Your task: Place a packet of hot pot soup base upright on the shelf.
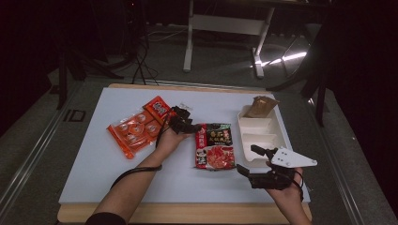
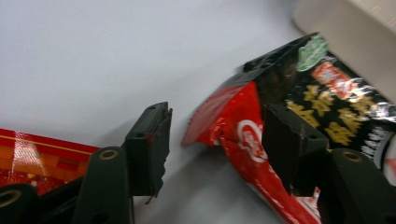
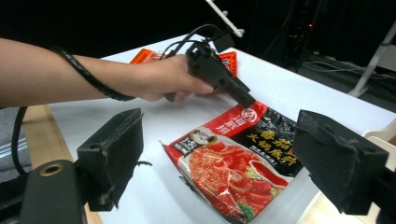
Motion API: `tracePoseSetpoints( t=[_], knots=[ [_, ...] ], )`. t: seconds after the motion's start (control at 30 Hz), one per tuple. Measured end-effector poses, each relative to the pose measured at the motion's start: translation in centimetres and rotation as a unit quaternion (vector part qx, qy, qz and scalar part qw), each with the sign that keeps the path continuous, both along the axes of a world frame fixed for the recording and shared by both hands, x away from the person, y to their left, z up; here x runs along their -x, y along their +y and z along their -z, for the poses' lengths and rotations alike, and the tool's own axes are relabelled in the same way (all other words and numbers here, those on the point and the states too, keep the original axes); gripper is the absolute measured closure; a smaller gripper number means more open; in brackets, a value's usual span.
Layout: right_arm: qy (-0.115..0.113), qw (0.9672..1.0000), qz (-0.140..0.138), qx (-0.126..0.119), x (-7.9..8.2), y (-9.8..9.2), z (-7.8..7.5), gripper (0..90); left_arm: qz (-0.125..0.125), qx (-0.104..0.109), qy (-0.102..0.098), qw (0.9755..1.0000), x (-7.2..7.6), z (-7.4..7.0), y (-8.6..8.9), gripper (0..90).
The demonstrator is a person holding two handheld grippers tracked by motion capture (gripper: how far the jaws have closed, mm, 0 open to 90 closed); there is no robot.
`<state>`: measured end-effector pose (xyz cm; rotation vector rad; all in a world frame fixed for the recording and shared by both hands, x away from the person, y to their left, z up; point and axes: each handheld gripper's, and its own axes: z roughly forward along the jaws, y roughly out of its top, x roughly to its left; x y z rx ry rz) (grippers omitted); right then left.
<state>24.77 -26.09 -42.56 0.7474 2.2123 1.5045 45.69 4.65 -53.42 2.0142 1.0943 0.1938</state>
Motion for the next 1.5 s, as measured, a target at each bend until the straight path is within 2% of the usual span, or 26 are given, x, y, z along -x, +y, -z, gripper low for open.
tracePoseSetpoints(
  t=[0.13, 0.27, 0.43, 0.53, 0.57, 0.63, 0.73, 0.97, 1.03, 1.17, 1.5],
  knots=[
    [0.0, 1.0, -0.001, 0.003, 0.0, 0.1, 0.1, 16.5, 0.005, 0.002, 0.008, 1.0, -0.3, 0.3, -0.2, 43.9],
    [0.003, 1.0, -0.003, 0.003, -0.1, 0.1, 0.2, 16.5, 0.014, 0.011, 0.024, 0.9995, -0.6, 0.8, -0.3, 46.5],
    [0.004, 0.9999, -0.007, 0.007, -0.1, 0.3, 0.2, 16.5, 0.028, 0.002, 0.03, 0.9991, -0.6, 1.2, -0.8, 53.4],
    [0.005, 0.9999, -0.006, 0.007, -0.2, 0.3, 0.3, 16.5, 0.042, -0.006, 0.035, 0.9985, -0.4, 1.1, -1.0, 61.7],
    [0.005, 0.9999, -0.005, 0.009, -0.2, 0.3, 0.3, 16.5, 0.044, -0.003, 0.041, 0.9982, -0.3, 1.1, -1.0, 66.7],
    [0.006, 0.9999, -0.006, 0.011, -0.3, 0.3, 0.4, 16.5, 0.04, 0.001, 0.048, 0.998, -0.3, 1.1, -1.1, 74.3],
    [0.006, 0.9999, -0.005, 0.014, -0.3, 0.4, 0.4, 16.5, 0.029, 0.0, 0.052, 0.9982, -0.2, 0.8, -1.4, 80.2],
    [0.007, 0.9999, 0.004, 0.014, -0.4, 0.3, 0.4, 16.5, 0.022, 0.005, 0.044, 0.9988, 0.3, -0.2, -1.6, 86.1],
    [0.005, 0.9999, 0.004, 0.015, -0.4, 0.3, 0.4, 16.5, 0.027, 0.004, 0.033, 0.9991, 0.6, -0.7, -1.6, 86.5],
    [0.004, 0.9999, 0.005, 0.015, -0.4, 0.3, 0.3, 16.5, 0.022, 0.021, 0.025, 0.9992, 1.1, -1.7, -1.3, 87.0],
    [-0.003, 0.9999, 0.015, 0.008, -0.4, -0.1, -0.1, 16.5, 0.034, 0.051, 0.003, 0.9981, 2.4, -4.3, -1.2, 87.4]
  ],
)
